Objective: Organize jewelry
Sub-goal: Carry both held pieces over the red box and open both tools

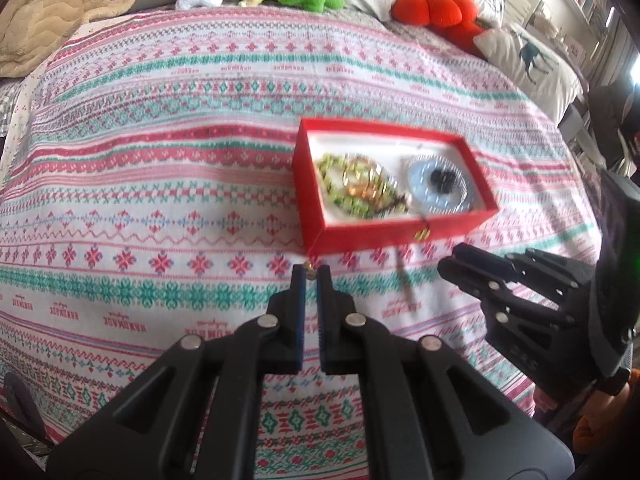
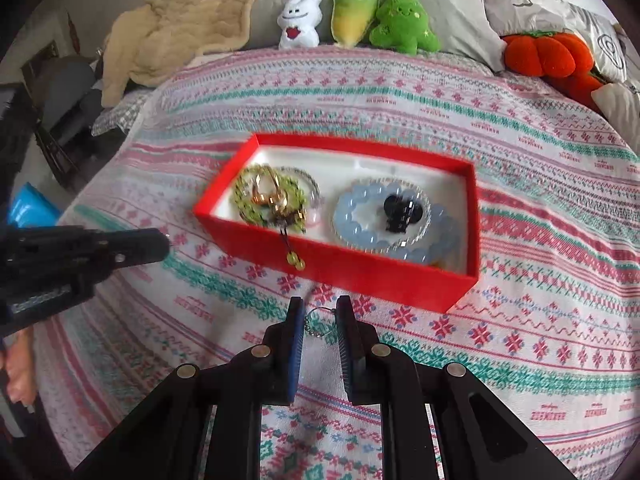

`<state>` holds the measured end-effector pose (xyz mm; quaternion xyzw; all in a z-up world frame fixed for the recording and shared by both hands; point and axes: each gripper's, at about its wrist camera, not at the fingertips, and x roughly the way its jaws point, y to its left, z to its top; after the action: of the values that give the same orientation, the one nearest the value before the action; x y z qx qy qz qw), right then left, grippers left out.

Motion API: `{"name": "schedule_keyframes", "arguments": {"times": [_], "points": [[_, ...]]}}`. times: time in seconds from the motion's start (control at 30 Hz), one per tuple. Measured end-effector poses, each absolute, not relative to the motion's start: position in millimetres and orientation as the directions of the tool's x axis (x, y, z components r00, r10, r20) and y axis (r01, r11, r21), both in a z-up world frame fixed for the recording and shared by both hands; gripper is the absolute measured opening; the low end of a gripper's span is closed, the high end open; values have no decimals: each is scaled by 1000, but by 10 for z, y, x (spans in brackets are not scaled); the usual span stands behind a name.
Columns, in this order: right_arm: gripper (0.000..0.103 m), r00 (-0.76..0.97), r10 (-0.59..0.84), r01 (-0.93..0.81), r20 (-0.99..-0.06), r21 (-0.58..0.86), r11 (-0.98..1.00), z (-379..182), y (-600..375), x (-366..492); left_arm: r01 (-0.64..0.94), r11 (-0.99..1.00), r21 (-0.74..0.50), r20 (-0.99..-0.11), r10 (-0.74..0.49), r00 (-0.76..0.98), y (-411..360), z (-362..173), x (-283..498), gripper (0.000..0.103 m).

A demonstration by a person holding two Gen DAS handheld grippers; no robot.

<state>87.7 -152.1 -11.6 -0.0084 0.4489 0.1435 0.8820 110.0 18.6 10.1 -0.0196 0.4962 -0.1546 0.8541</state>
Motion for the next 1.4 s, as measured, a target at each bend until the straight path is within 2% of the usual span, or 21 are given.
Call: {"name": "schedule_keyframes", "arguments": {"times": [0.3, 0.53, 0.8, 1.0, 1.1, 1.17, 1.23, 1.3, 1.37, 1.4], "points": [[16, 612, 260, -216, -747, 159, 963, 191, -1714, 1051, 240, 935, -263, -783, -352, 512, 31, 311, 1315, 6], [17, 590, 242, -179, -770, 168, 969, 109, -1802, 1220, 254, 904, -344, -744, -427, 514, -236, 300, 1523, 6], [17, 585, 252, -156, -771, 198, 968, 71, -1926, 1304, 247, 890, -382, -733, -455, 506, -403, 242, 1656, 7], [17, 581, 257, -157, -772, 204, 966, 60, -1948, 1362, 223, 917, -330, -758, -399, 516, -398, 229, 1650, 24], [19, 582, 262, -164, -770, 204, 965, 63, -1928, 1395, 211, 932, -295, -770, -363, 524, -348, 245, 1616, 28], [19, 588, 263, -164, -765, 206, 965, 72, -1920, 1408, 201, 940, -275, -777, -341, 529, -301, 260, 1586, 34], [22, 584, 269, -157, -766, 218, 963, 84, -1916, 1417, 190, 948, -254, -780, -317, 540, -241, 278, 1550, 46], [24, 575, 272, -162, -771, 218, 962, 96, -1899, 1411, 183, 955, -234, -783, -296, 546, -185, 301, 1520, 50], [32, 569, 270, -169, -777, 210, 963, 107, -1891, 1389, 176, 960, -216, -789, -278, 548, -124, 325, 1477, 55], [48, 568, 270, -170, -778, 210, 963, 119, -1894, 1367, 173, 962, -209, -790, -271, 550, -103, 335, 1456, 58]]}}
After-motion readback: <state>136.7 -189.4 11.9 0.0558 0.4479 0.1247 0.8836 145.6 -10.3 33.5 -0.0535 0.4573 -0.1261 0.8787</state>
